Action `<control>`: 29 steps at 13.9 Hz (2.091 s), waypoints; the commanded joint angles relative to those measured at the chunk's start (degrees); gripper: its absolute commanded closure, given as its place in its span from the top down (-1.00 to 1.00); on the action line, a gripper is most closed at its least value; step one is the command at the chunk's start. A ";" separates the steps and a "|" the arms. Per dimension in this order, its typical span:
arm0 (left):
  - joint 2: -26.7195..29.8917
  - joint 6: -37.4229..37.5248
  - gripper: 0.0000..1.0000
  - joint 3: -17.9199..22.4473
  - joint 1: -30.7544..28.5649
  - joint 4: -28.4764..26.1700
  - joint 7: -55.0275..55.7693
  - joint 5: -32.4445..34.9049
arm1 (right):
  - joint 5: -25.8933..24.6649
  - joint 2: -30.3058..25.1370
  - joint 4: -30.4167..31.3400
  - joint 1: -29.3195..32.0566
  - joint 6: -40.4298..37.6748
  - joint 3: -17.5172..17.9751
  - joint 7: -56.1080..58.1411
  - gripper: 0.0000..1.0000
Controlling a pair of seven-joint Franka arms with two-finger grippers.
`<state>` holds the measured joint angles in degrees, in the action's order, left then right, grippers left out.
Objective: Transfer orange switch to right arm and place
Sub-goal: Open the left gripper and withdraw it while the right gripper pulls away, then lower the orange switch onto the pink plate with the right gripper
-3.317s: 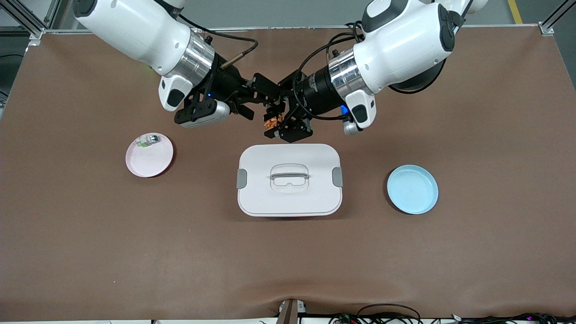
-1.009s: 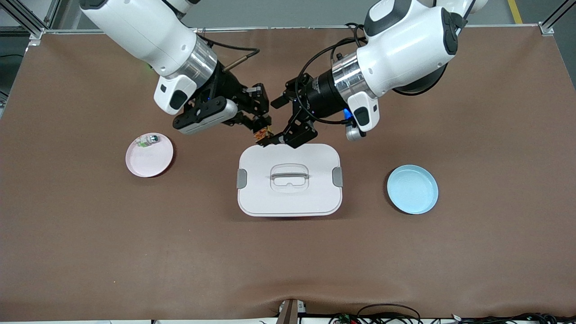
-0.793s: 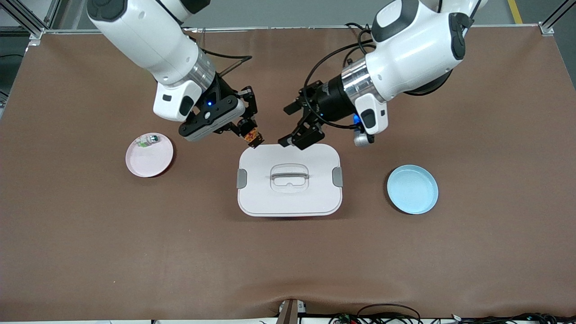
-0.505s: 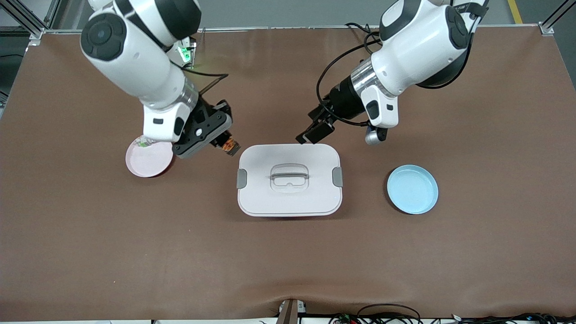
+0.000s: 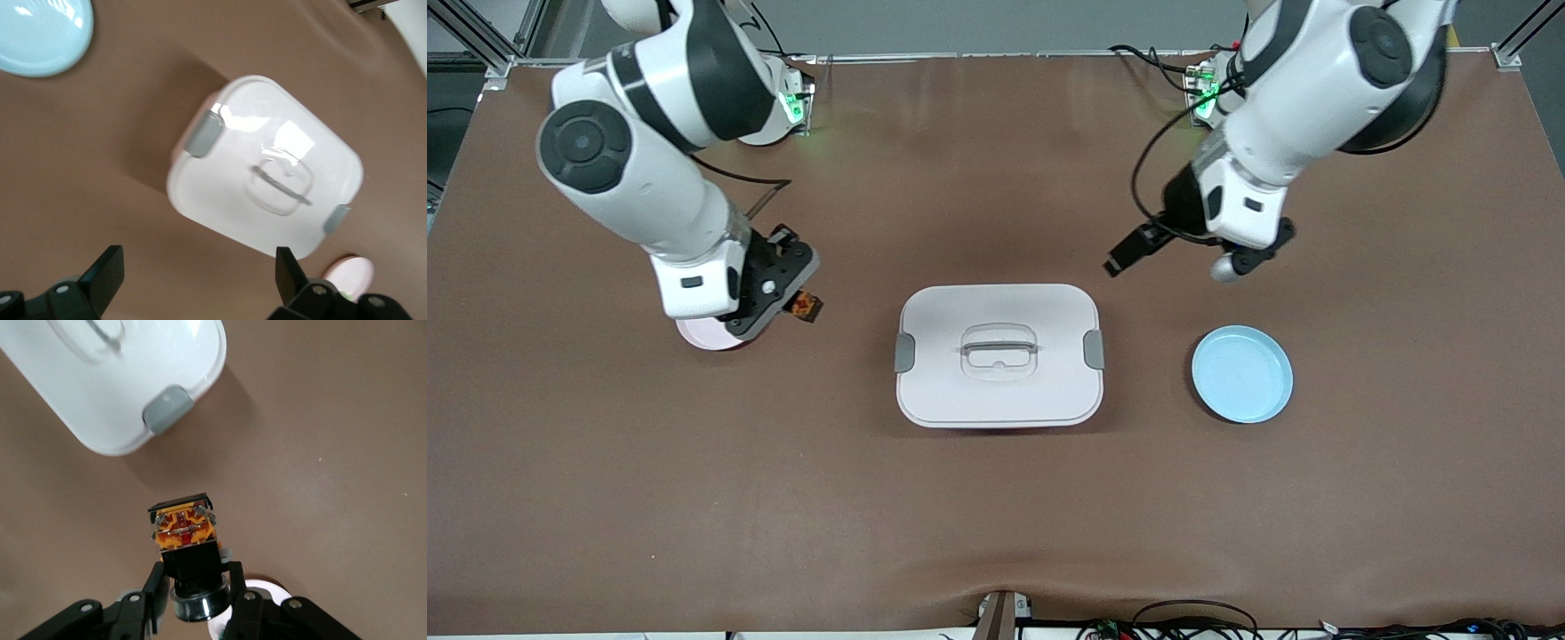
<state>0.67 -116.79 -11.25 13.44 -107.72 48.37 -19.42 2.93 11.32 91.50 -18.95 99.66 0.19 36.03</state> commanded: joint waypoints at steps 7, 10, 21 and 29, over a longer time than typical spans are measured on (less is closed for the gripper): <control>5.21 12.54 1.00 0.00 -19.13 -1.27 -37.69 7.29 | -0.99 -13.16 29.07 10.42 19.77 0.86 23.72 -1.00; 4.60 15.62 1.00 0.00 -23.35 2.32 -44.92 10.01 | -0.91 -13.43 34.08 12.09 24.60 0.86 27.50 -1.00; 0.21 18.97 1.00 0.44 -25.83 17.81 -44.85 14.93 | -0.82 -11.58 49.90 20.43 44.02 0.86 45.08 -1.00; -4.97 18.88 1.00 1.05 -21.37 22.02 -44.68 18.17 | -0.64 -9.56 58.00 21.58 57.47 0.95 47.73 -1.00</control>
<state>-1.31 -99.17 -10.66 -11.15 -89.78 3.57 -4.09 2.84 1.53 148.15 1.60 154.64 0.37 82.79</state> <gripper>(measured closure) 0.000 0.586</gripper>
